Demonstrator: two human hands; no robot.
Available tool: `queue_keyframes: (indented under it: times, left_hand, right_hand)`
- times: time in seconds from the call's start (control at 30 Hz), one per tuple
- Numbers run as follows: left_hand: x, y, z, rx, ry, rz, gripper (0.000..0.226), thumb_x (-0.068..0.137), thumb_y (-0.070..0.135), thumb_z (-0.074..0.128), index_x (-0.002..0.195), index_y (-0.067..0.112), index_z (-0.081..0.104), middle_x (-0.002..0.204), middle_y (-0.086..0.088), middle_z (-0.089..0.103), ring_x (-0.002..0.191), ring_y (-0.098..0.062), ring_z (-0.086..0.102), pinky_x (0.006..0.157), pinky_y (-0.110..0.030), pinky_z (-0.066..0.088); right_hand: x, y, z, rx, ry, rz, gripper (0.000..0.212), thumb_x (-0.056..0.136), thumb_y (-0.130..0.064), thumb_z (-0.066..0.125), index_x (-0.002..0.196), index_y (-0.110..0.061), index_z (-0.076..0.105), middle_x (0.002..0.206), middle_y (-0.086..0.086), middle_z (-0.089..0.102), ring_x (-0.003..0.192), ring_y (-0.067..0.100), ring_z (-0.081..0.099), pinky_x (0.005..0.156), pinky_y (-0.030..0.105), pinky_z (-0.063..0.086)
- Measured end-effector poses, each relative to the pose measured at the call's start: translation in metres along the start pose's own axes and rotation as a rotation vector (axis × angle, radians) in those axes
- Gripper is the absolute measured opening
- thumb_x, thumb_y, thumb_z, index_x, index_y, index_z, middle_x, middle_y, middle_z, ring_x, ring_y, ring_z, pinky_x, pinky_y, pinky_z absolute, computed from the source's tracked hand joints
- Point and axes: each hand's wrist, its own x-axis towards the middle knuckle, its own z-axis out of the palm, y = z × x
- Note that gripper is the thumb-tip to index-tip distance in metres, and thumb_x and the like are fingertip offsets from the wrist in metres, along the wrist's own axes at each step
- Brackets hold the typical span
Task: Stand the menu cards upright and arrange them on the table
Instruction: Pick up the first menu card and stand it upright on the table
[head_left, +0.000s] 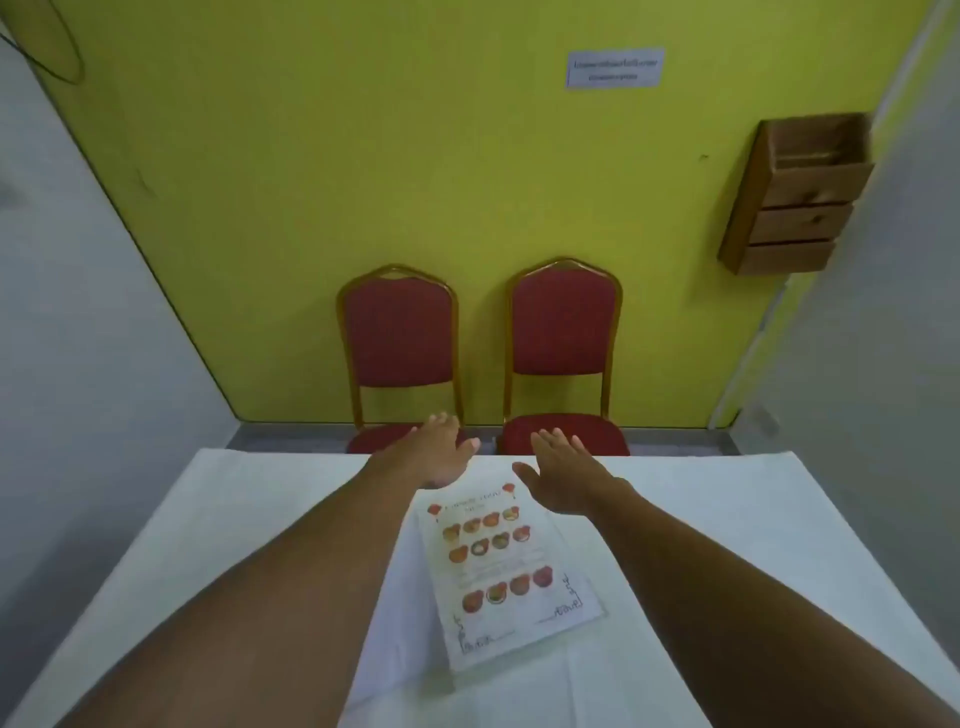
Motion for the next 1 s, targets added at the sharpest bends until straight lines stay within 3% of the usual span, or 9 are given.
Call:
queue_keyframes:
  times: [0.17,0.27,0.33,0.4,0.57,0.67,0.77,0.87,1.0]
  left_hand:
    - [-0.006,-0.015,0.056,0.009,-0.140,-0.111,0.069,0.103,0.050,0.028,0.159,0.015,0.007,0.166,-0.004,0.000,0.152,-0.023,0.000,0.121,-0.046,0.010]
    - [-0.004,-0.027,0.083,-0.032,-0.184,-0.142,0.067,0.101,0.047,0.036,0.157,0.015,0.016,0.165,-0.005,0.012,0.151,-0.027,0.014,0.119,-0.047,0.020]
    - [-0.002,-0.036,0.103,-0.069,-0.217,-0.152,0.068,0.097,0.051,0.039,0.155,0.019,0.021,0.164,-0.004,0.020,0.147,-0.030,0.026,0.115,-0.051,0.029]
    - [-0.002,-0.040,0.118,-0.078,-0.238,-0.178,0.076,0.095,0.053,0.043,0.157,0.019,0.015,0.165,-0.003,0.016,0.147,-0.030,0.026,0.113,-0.052,0.032]
    - [0.003,-0.051,0.139,-0.084,-0.334,-0.258,0.112,0.088,0.059,0.057,0.155,0.008,-0.015,0.164,-0.014,-0.011,0.151,-0.034,0.005,0.119,-0.049,0.021]
    - [0.013,-0.060,0.145,-0.131,-0.390,-0.290,0.126,0.080,0.057,0.069,0.154,0.005,-0.017,0.164,-0.018,-0.010,0.150,-0.035,0.014,0.116,-0.046,0.028]
    - [0.020,-0.059,0.144,-0.194,-0.402,-0.291,0.120,0.074,0.052,0.077,0.156,0.002,0.004,0.162,-0.020,0.016,0.141,-0.032,0.037,0.110,-0.038,0.039]
    - [0.025,-0.054,0.134,-0.202,-0.335,-0.247,0.080,0.075,0.036,0.082,0.138,0.006,0.043,0.139,-0.011,0.053,0.127,-0.026,0.053,0.102,-0.034,0.046]
    - [0.032,-0.049,0.123,-0.271,-0.264,-0.289,0.055,0.079,0.018,0.081,0.126,0.008,0.054,0.129,-0.008,0.061,0.118,-0.025,0.060,0.091,-0.028,0.049]
  right_hand:
    - [-0.008,0.021,0.053,0.022,-0.138,0.039,0.073,0.105,-0.048,0.031,0.160,-0.004,0.013,0.170,0.013,0.008,0.157,0.033,0.000,0.124,0.048,0.003]
    - [-0.009,0.028,0.075,0.066,-0.186,0.062,0.074,0.102,-0.047,0.041,0.158,-0.007,0.016,0.169,0.012,0.008,0.156,0.036,-0.002,0.123,0.053,0.004]
    - [-0.009,0.033,0.092,0.114,-0.235,0.104,0.074,0.098,-0.045,0.051,0.156,-0.012,0.019,0.168,0.011,0.012,0.155,0.038,0.004,0.122,0.055,0.011]
    - [-0.010,0.037,0.105,0.201,-0.258,0.163,0.069,0.097,-0.045,0.051,0.151,-0.014,0.023,0.163,0.011,0.022,0.152,0.038,0.019,0.121,0.057,0.024]
    - [-0.006,0.040,0.123,0.403,-0.198,0.261,0.054,0.097,-0.038,0.051,0.140,-0.010,0.033,0.134,0.006,0.045,0.122,0.026,0.054,0.095,0.043,0.056]
    - [-0.002,0.036,0.125,0.460,-0.142,0.333,0.044,0.098,-0.038,0.049,0.132,-0.014,0.040,0.121,0.003,0.058,0.096,0.018,0.068,0.070,0.029,0.061]
    - [0.000,0.026,0.120,0.494,-0.074,0.399,0.024,0.101,-0.036,0.047,0.118,-0.020,0.049,0.103,-0.003,0.066,0.071,0.008,0.067,0.051,0.014,0.049]
    - [-0.001,0.016,0.115,0.535,0.005,0.447,0.011,0.101,-0.032,0.050,0.109,-0.025,0.052,0.089,-0.012,0.062,0.060,0.005,0.062,0.040,0.011,0.041]
    - [-0.004,0.011,0.108,0.598,0.071,0.534,0.009,0.099,-0.028,0.055,0.105,-0.025,0.049,0.094,-0.009,0.060,0.059,0.003,0.056,0.044,0.011,0.038]
